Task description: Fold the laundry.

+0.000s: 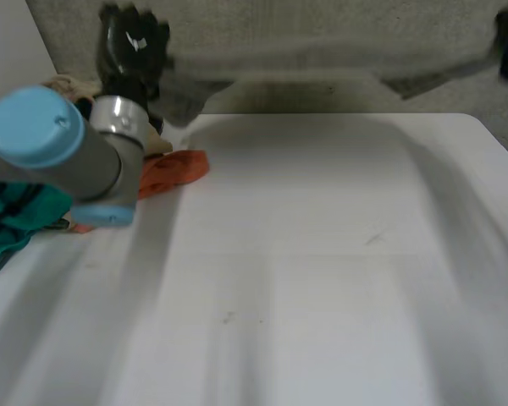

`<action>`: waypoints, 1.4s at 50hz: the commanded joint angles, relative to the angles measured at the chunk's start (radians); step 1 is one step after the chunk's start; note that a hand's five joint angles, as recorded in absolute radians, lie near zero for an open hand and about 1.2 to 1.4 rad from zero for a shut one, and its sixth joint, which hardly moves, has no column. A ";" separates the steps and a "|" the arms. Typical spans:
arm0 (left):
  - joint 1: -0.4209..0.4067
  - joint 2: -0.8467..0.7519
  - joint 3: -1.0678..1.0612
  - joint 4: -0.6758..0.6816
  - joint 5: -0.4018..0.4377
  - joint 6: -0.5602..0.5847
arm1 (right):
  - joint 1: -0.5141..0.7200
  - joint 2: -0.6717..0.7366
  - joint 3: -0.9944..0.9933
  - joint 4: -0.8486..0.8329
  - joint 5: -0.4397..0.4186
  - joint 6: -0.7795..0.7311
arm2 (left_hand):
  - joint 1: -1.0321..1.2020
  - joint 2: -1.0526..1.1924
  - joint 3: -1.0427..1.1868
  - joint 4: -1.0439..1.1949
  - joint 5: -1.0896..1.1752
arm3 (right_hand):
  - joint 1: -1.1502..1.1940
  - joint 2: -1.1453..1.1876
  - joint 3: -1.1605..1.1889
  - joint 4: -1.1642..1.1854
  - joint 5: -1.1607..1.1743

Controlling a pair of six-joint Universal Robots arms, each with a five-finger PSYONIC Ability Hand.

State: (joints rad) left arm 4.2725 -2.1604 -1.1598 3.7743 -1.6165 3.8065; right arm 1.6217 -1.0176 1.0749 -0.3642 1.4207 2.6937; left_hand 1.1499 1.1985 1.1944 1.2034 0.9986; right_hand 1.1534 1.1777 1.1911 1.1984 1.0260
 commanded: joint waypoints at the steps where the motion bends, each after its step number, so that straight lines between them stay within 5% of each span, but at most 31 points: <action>1: -0.022 -0.010 -0.196 -0.016 0.050 0.005 | -0.005 0.080 0.101 0.163 -0.045 -0.066 | 0.246 0.198 0.202 0.193 0.223 | 0.243 0.219 0.205 0.198 0.196; 6: -0.042 0.028 -0.334 -0.100 0.063 0.013 | -0.006 0.038 0.217 0.257 -0.049 -0.164 | 0.246 0.198 0.202 0.193 0.223 | 0.243 0.219 0.205 0.198 0.196; 18: -0.057 0.470 -0.710 -0.759 0.058 0.197 | -0.187 -0.350 0.554 0.757 -0.052 -0.584 | 0.246 0.198 0.202 0.193 0.223 | 0.243 0.219 0.205 0.198 0.196; 21: -0.059 0.504 -0.733 -0.815 0.061 0.203 | -0.229 -0.404 0.609 0.830 -0.054 -0.692 | 0.246 0.198 0.202 0.193 0.223 | 0.243 0.219 0.205 0.198 0.196; 27: -0.059 0.409 -0.643 -0.690 0.060 0.197 | -0.230 -0.407 0.617 0.751 -0.057 -0.672 | 0.246 0.198 0.202 0.193 0.223 | 0.243 0.219 0.205 0.198 0.196; 39: -0.048 0.013 -0.264 -0.394 0.052 0.205 | -0.053 -0.102 0.415 0.409 -0.023 -0.427 | 0.246 0.198 0.202 0.193 0.223 | 0.243 0.219 0.205 0.198 0.196; 46: -0.045 -0.176 -0.017 -0.364 0.058 0.208 | -0.003 0.066 0.268 0.271 0.075 -0.417 | 0.246 0.198 0.202 0.193 0.223 | 0.243 0.219 0.205 0.198 0.196; 58: -0.039 -0.386 0.219 -0.269 0.056 0.209 | 0.024 0.235 0.100 0.129 0.110 -0.393 | 0.246 0.198 0.202 0.193 0.223 | 0.243 0.219 0.205 0.198 0.196; 60: -0.040 -0.394 0.224 -0.260 0.060 0.209 | 0.029 0.269 0.067 0.128 0.135 -0.394 | 0.246 0.198 0.202 0.193 0.223 | -0.723 -0.748 -0.761 -0.768 -0.770; 61: -0.042 -0.394 0.223 -0.255 0.063 0.208 | 0.032 0.278 0.057 0.128 0.145 -0.394 | -0.087 -0.136 -0.132 -0.141 -0.111 | -0.979 -1.003 -1.017 -1.024 -1.026; 62: -0.046 -0.395 0.222 -0.242 0.058 0.209 | 0.035 0.289 0.048 0.126 0.155 -0.396 | -0.966 -1.014 -1.010 -1.019 -0.989 | -0.979 -1.003 -1.017 -1.024 -1.026; 70: -0.072 -0.331 0.210 -0.125 0.037 0.205 | 0.050 0.237 -0.004 0.133 0.230 -0.333 | -0.975 -1.024 -1.020 -1.029 -0.999 | -0.979 -1.003 -1.017 -1.024 -1.026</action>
State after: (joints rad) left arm 4.2208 -2.5537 -0.9322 3.5730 -1.5613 4.0134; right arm 1.6659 -0.7316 1.0903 -0.2400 1.6152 2.3157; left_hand 0.1906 0.2179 0.2219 0.2112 0.0535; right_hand 0.2254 0.2113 0.2124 0.2155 0.0490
